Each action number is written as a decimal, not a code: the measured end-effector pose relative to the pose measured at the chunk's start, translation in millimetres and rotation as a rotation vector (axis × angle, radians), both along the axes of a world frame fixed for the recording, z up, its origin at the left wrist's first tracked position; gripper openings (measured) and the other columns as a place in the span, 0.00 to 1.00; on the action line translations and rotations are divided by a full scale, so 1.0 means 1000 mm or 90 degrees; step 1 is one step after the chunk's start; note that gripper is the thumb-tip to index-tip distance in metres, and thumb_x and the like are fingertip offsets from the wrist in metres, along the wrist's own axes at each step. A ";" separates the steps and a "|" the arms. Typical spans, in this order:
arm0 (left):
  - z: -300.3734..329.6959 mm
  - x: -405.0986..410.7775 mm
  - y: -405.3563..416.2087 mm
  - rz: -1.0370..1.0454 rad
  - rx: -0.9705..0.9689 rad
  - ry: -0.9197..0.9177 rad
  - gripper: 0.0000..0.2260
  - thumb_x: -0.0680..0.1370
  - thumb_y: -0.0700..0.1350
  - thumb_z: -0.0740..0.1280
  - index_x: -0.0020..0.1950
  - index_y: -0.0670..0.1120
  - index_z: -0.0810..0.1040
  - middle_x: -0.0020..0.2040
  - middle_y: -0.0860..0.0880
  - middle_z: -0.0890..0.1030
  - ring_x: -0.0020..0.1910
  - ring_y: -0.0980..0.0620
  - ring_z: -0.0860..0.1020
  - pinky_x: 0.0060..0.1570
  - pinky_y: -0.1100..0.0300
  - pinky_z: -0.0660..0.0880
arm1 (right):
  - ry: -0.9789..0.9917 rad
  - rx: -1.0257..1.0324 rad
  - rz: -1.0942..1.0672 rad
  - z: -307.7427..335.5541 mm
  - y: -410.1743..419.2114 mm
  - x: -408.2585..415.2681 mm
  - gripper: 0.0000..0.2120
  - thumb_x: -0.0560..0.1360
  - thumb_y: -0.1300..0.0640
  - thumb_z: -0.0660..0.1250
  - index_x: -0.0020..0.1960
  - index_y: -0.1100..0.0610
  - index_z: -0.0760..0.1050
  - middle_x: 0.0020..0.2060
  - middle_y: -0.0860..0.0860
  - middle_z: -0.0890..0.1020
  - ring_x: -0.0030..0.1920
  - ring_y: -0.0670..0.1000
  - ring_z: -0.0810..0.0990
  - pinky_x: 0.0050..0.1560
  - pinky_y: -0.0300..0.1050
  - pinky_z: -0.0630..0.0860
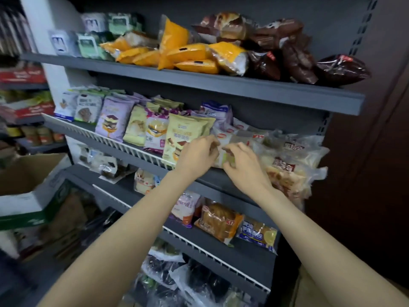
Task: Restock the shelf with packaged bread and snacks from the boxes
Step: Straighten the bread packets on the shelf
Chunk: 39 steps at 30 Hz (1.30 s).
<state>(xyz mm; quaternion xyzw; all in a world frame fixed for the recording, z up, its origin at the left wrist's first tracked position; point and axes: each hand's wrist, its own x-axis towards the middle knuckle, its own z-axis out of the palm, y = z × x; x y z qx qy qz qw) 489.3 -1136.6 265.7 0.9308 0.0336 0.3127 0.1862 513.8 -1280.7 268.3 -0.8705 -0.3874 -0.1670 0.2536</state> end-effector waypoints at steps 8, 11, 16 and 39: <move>-0.048 -0.082 0.195 0.195 -0.008 0.089 0.10 0.80 0.45 0.58 0.57 0.43 0.73 0.44 0.43 0.82 0.42 0.41 0.78 0.35 0.53 0.73 | 0.075 -0.042 0.106 -0.044 0.210 -0.050 0.12 0.77 0.58 0.59 0.57 0.56 0.76 0.52 0.54 0.79 0.53 0.55 0.77 0.49 0.50 0.75; -0.071 -0.103 0.285 0.240 -0.032 0.132 0.09 0.80 0.45 0.58 0.53 0.42 0.74 0.43 0.42 0.81 0.41 0.41 0.78 0.34 0.53 0.72 | 0.092 -0.091 0.126 -0.069 0.306 -0.065 0.11 0.78 0.56 0.58 0.56 0.56 0.76 0.49 0.54 0.80 0.48 0.55 0.78 0.41 0.48 0.74; -0.111 -0.113 0.423 0.281 -0.120 0.194 0.09 0.80 0.44 0.59 0.52 0.42 0.76 0.46 0.43 0.81 0.41 0.42 0.79 0.36 0.53 0.75 | 0.146 -0.152 0.125 -0.119 0.453 -0.068 0.09 0.78 0.57 0.59 0.53 0.56 0.76 0.46 0.53 0.77 0.45 0.54 0.78 0.36 0.46 0.73; -0.365 0.120 0.740 0.171 0.071 0.361 0.41 0.79 0.48 0.65 0.75 0.59 0.33 0.76 0.43 0.32 0.75 0.33 0.41 0.73 0.38 0.49 | -0.095 -0.262 -0.143 -0.364 0.743 0.129 0.37 0.76 0.67 0.59 0.77 0.49 0.46 0.77 0.57 0.43 0.77 0.57 0.43 0.74 0.59 0.46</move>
